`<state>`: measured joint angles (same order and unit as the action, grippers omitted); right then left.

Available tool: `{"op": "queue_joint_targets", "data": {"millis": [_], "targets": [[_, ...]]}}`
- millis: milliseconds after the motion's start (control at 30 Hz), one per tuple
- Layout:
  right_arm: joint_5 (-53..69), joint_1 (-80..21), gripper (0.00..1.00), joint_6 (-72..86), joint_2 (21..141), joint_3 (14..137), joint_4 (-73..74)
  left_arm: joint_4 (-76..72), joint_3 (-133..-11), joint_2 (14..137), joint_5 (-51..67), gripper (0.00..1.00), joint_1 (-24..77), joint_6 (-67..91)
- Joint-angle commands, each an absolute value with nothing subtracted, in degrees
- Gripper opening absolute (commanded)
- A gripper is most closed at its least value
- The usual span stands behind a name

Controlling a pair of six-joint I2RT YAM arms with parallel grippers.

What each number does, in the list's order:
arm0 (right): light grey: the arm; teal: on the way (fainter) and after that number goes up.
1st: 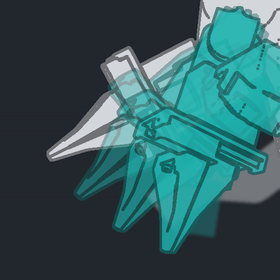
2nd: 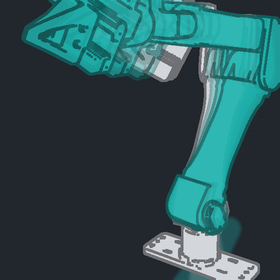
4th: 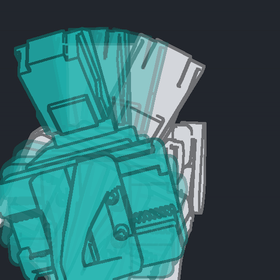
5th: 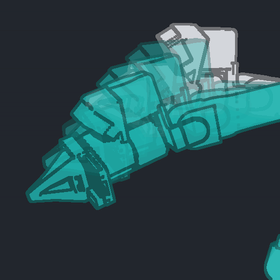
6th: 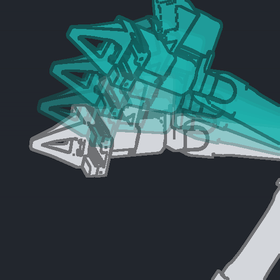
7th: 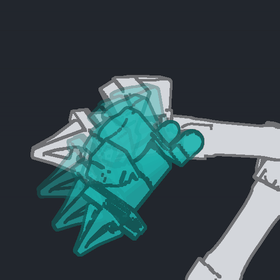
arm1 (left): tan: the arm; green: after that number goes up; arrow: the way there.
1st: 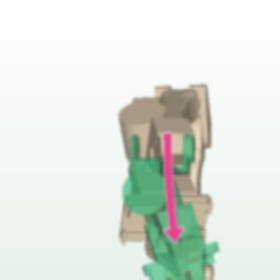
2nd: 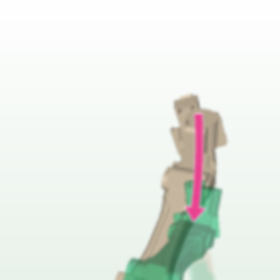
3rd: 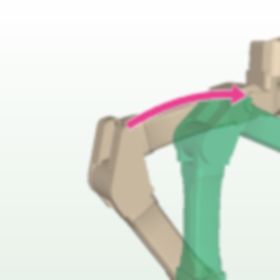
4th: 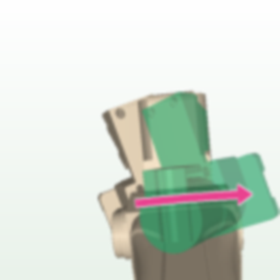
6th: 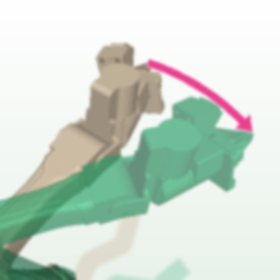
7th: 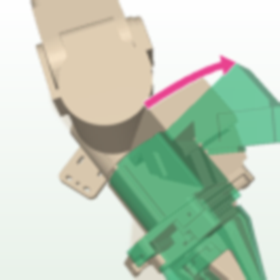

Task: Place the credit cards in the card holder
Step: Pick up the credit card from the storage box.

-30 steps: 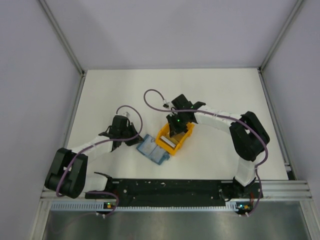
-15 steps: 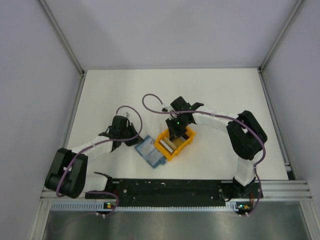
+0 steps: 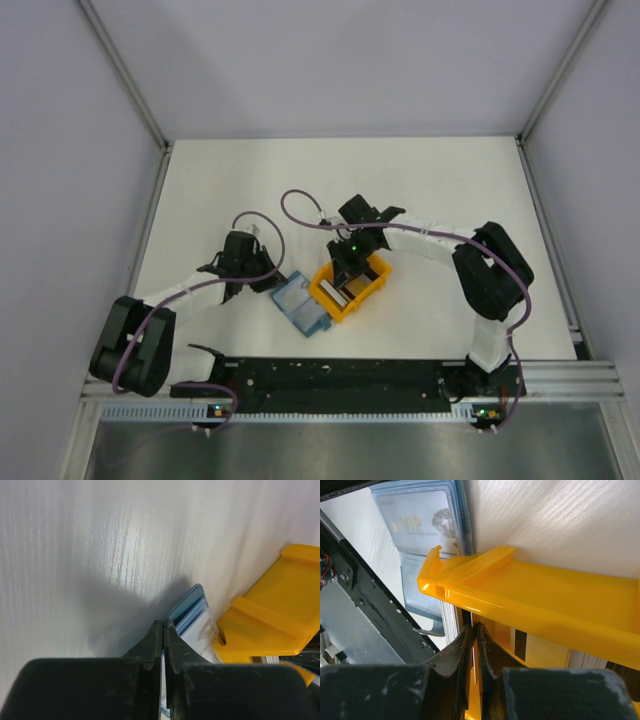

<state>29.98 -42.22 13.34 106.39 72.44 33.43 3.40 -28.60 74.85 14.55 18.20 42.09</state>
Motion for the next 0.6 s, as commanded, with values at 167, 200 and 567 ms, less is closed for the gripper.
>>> {"op": "queue_joint_targets", "data": {"millis": [167, 200, 567], "targets": [[26.0, -44.2, 0.09, 13.6, 107.3, 71.7, 33.7, 0.5, -28.3, 74.0, 14.7, 0.00, 18.0, 42.9], [25.8, -44.2, 0.09, 13.8, 107.4, 71.8, 33.7, 0.5, -28.3, 74.0, 14.6, 0.00, 18.0, 42.8], [16.3, -44.3, 0.00, 15.1, 102.5, 73.3, 33.3, 0.4, -28.2, 73.5, 14.7, 0.00, 17.9, 42.5]]}}
